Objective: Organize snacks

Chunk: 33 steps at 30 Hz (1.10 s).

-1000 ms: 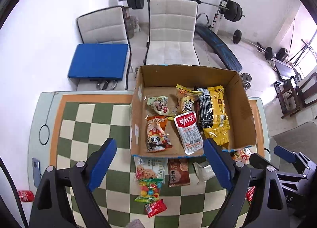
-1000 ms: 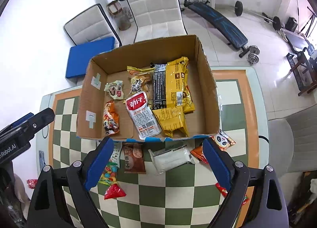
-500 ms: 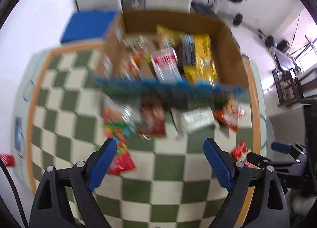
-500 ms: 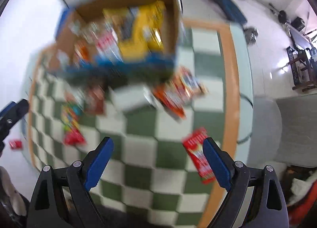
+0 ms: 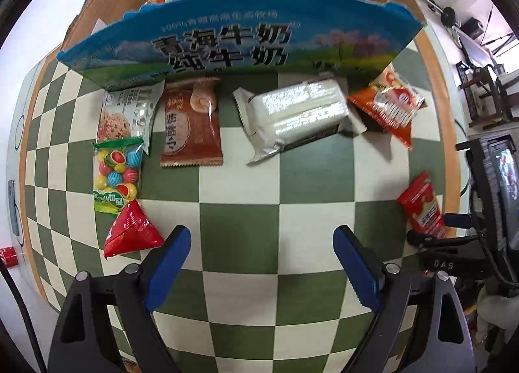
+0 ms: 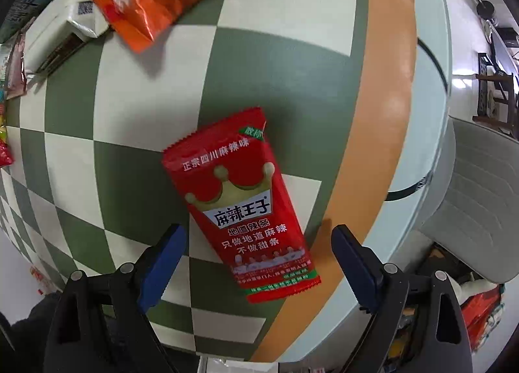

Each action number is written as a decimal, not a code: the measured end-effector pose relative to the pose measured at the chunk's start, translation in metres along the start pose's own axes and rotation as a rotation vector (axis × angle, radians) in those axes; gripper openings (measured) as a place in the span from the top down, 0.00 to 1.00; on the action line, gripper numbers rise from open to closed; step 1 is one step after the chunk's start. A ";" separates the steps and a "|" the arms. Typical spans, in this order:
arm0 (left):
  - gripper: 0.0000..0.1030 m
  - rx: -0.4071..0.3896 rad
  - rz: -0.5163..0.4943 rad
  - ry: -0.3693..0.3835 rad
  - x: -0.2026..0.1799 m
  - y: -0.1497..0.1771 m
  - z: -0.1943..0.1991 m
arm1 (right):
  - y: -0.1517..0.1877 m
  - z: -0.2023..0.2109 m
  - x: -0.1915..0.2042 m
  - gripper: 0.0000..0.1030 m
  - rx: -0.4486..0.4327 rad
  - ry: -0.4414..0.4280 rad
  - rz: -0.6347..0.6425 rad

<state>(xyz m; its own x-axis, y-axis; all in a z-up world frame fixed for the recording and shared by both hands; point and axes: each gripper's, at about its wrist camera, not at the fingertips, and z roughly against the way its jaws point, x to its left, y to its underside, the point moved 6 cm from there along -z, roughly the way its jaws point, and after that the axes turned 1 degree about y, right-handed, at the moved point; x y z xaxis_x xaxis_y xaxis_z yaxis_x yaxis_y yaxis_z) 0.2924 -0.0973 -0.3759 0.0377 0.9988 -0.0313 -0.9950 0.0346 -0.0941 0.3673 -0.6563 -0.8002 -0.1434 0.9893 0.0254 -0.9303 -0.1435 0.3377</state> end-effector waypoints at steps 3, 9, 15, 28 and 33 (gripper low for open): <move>0.13 0.018 0.014 -0.002 0.012 0.004 -0.001 | 0.008 -0.001 -0.002 0.36 -0.019 -0.016 -0.045; 0.13 0.038 0.088 -0.022 0.068 0.006 0.007 | 0.022 0.001 0.018 0.37 -0.049 -0.114 -0.173; 0.13 0.055 0.212 -0.055 0.145 -0.014 0.008 | 0.007 0.011 0.045 0.37 -0.098 -0.226 -0.299; 0.13 0.211 0.091 -0.089 0.159 -0.042 -0.063 | -0.020 0.023 0.060 0.27 -0.038 -0.336 -0.404; 0.36 0.185 0.069 -0.082 0.153 -0.034 -0.069 | -0.022 0.034 0.075 0.26 -0.035 -0.268 -0.349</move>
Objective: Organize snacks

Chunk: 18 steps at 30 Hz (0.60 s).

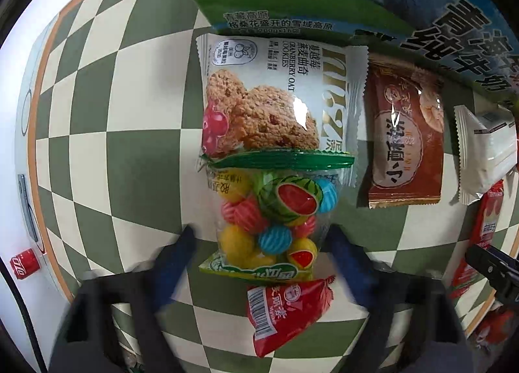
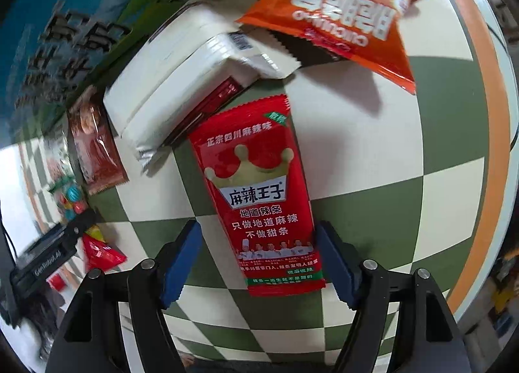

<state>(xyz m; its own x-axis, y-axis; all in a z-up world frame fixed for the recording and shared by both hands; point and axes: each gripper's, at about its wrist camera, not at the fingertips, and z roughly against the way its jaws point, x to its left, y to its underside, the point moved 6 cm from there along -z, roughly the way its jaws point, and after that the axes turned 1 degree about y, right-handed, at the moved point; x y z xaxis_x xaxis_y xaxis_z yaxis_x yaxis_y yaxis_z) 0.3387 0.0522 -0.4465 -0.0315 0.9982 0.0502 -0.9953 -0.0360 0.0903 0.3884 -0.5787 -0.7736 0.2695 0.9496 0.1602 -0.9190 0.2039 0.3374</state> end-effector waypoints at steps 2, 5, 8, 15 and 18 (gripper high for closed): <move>0.53 -0.010 0.015 0.011 0.005 0.002 0.002 | 0.003 0.001 0.002 0.26 -0.015 0.044 0.031; 0.55 -0.019 0.028 0.013 0.007 0.010 0.003 | 0.006 0.006 0.008 0.39 -0.081 0.134 0.086; 0.55 -0.026 0.047 0.015 0.012 0.020 0.006 | 0.013 0.010 0.015 0.49 -0.135 0.175 0.117; 0.55 -0.063 0.072 0.038 0.022 0.048 0.027 | 0.040 0.020 0.008 0.55 -0.171 0.105 0.100; 0.55 -0.078 0.085 0.059 0.026 0.057 0.042 | 0.043 0.024 0.024 0.55 -0.176 0.069 0.092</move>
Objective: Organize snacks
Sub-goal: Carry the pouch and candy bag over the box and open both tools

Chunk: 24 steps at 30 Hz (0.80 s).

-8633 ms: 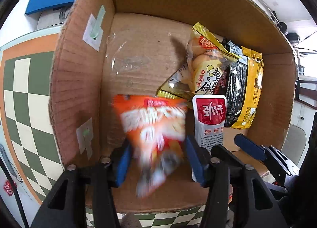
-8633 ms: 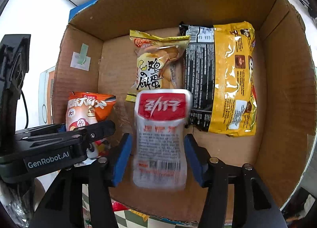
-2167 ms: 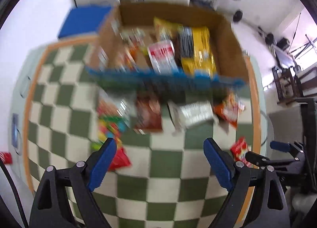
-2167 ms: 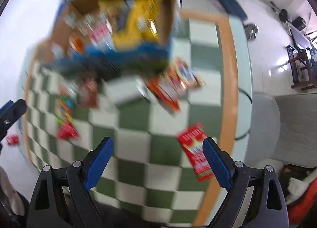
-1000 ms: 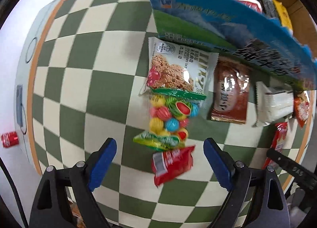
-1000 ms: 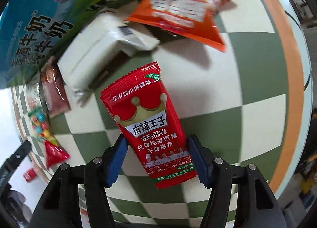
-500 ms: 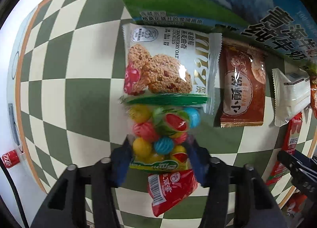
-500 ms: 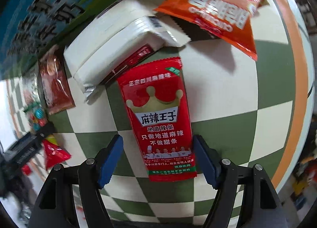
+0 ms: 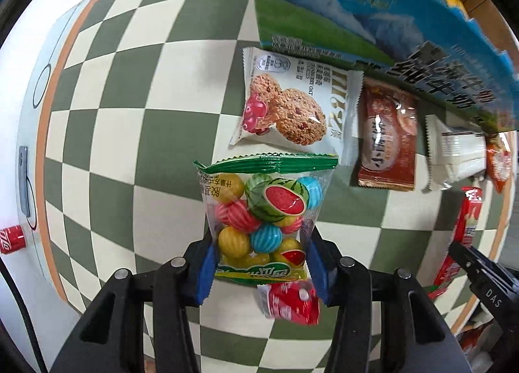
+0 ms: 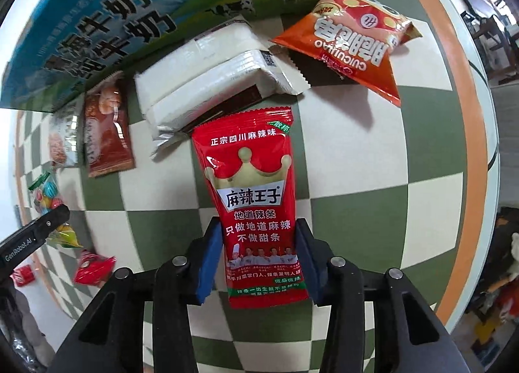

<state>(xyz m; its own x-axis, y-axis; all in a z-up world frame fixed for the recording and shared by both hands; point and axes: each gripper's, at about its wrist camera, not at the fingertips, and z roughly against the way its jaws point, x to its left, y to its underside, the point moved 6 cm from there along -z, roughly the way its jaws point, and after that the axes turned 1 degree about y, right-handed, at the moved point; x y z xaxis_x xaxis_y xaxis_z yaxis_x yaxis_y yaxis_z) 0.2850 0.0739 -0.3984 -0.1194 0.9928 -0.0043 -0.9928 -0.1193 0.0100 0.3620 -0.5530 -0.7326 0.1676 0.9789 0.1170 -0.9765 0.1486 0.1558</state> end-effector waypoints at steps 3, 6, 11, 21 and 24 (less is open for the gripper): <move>0.55 -0.024 0.003 0.035 0.004 0.011 0.023 | 0.008 0.021 0.008 0.55 -0.006 -0.044 0.003; 0.55 -0.053 0.000 0.072 -0.002 0.017 0.051 | 0.018 0.044 0.020 0.55 -0.021 -0.091 0.016; 0.55 -0.105 -0.024 0.146 -0.014 0.003 0.098 | 0.015 0.086 0.030 0.55 -0.053 -0.182 0.042; 0.55 -0.169 -0.100 0.238 -0.071 -0.097 0.150 | -0.054 0.184 0.041 0.55 -0.199 -0.310 0.029; 0.55 -0.154 -0.116 0.224 -0.087 -0.132 0.151 | -0.095 0.201 0.042 0.55 -0.263 -0.272 0.019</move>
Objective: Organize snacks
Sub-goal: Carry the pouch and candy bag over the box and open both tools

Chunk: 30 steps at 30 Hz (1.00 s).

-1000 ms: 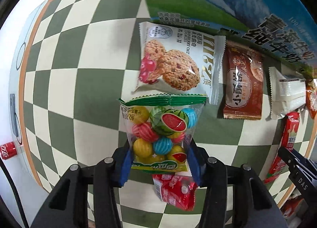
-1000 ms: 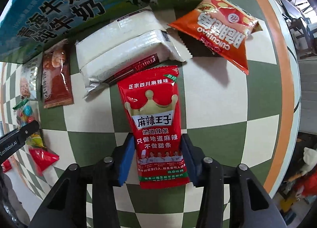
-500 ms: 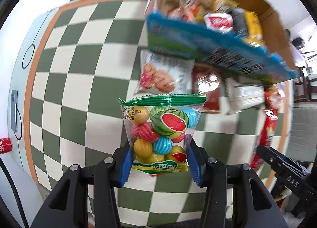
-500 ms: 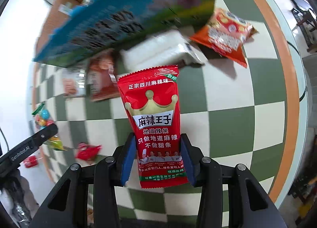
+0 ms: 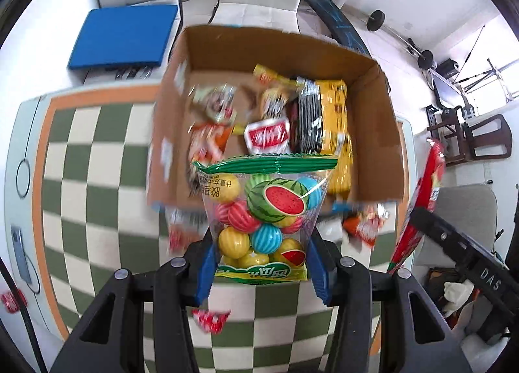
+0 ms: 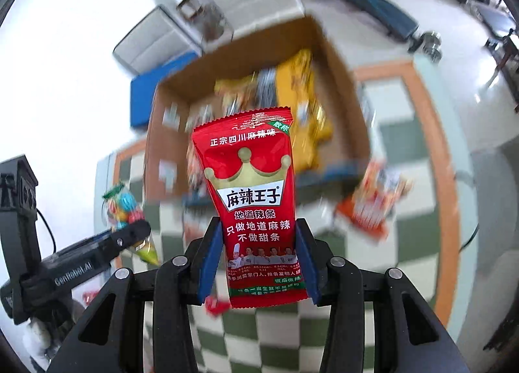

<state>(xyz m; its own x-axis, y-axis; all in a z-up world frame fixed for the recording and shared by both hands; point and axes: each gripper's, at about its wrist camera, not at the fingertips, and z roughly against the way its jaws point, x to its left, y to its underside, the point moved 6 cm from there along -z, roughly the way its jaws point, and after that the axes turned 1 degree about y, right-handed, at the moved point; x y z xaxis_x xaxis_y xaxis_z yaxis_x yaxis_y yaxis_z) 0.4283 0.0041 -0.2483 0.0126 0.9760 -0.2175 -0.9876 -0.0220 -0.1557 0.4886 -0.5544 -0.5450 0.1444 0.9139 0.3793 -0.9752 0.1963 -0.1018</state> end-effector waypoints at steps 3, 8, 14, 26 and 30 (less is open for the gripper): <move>0.55 0.044 0.008 -0.001 -0.001 -0.028 -0.019 | -0.041 -0.008 -0.004 0.55 -0.035 0.042 -0.012; 0.55 0.111 0.024 -0.042 0.004 -0.055 -0.051 | -0.089 -0.042 -0.016 0.55 -0.026 0.097 -0.045; 0.55 0.169 0.027 -0.079 0.011 -0.064 -0.081 | -0.106 -0.077 -0.030 0.55 0.009 0.160 -0.058; 0.22 0.219 0.035 -0.097 0.015 -0.064 -0.100 | -0.104 -0.105 -0.042 0.27 0.073 0.209 -0.057; 0.20 0.205 0.029 -0.093 0.011 -0.066 -0.096 | -0.101 -0.104 -0.036 0.18 0.073 0.217 -0.033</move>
<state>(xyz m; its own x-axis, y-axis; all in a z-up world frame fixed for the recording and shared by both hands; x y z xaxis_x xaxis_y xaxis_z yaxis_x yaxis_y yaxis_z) 0.5086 -0.0049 -0.3329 -0.0212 0.9916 -0.1280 -0.9986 -0.0148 0.0508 0.5995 -0.5706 -0.6444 0.2010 0.9640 0.1742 -0.9778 0.2081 -0.0232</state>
